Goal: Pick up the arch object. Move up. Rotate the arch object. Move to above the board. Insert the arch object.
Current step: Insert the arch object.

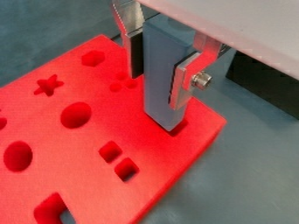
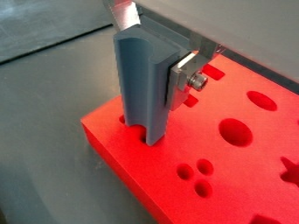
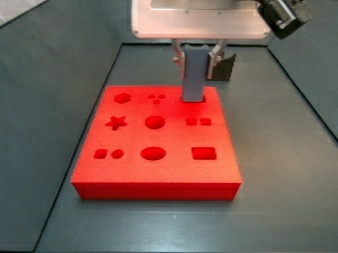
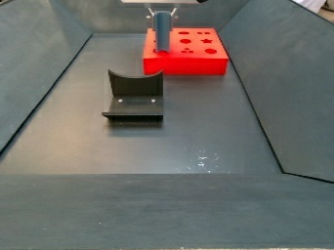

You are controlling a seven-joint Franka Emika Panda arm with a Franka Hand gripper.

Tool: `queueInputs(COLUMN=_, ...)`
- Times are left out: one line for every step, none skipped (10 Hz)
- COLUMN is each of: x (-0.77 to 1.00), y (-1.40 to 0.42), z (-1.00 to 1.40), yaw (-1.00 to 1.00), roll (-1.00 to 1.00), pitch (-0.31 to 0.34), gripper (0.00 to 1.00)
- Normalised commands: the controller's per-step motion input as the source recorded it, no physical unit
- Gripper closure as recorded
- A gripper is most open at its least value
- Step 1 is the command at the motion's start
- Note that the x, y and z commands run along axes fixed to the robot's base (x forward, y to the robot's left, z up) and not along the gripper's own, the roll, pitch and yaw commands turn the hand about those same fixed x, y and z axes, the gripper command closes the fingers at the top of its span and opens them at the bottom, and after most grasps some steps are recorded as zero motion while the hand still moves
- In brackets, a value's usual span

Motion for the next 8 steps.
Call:
queueInputs(x=0.28, y=-0.1, z=-0.27, yaw=0.05, roll=0.0, pitch=0.0, gripper=1.0)
queueInputs(x=0.17, y=0.0, z=-0.35, yaw=0.0, roll=0.02, pitch=0.0, gripper=1.0)
queueInputs(x=0.0, y=0.0, z=-0.37, yaw=0.0, roll=0.14, pitch=0.0, gripper=1.0)
queueInputs(x=-0.04, y=0.01, z=-0.42, yaw=0.05, roll=0.23, pitch=0.0, gripper=1.0)
queueInputs(x=-0.02, y=0.08, z=-0.45, yaw=0.01, roll=0.21, pitch=0.0, gripper=1.0)
queueInputs(x=0.0, y=0.14, z=-0.41, yaw=0.0, roll=0.18, pitch=0.0, gripper=1.0)
queueInputs(x=0.0, y=0.2, z=-0.38, yaw=0.0, roll=0.14, pitch=0.0, gripper=1.0)
queueInputs(x=0.0, y=0.17, z=-0.34, yaw=-0.05, roll=0.16, pitch=0.0, gripper=1.0)
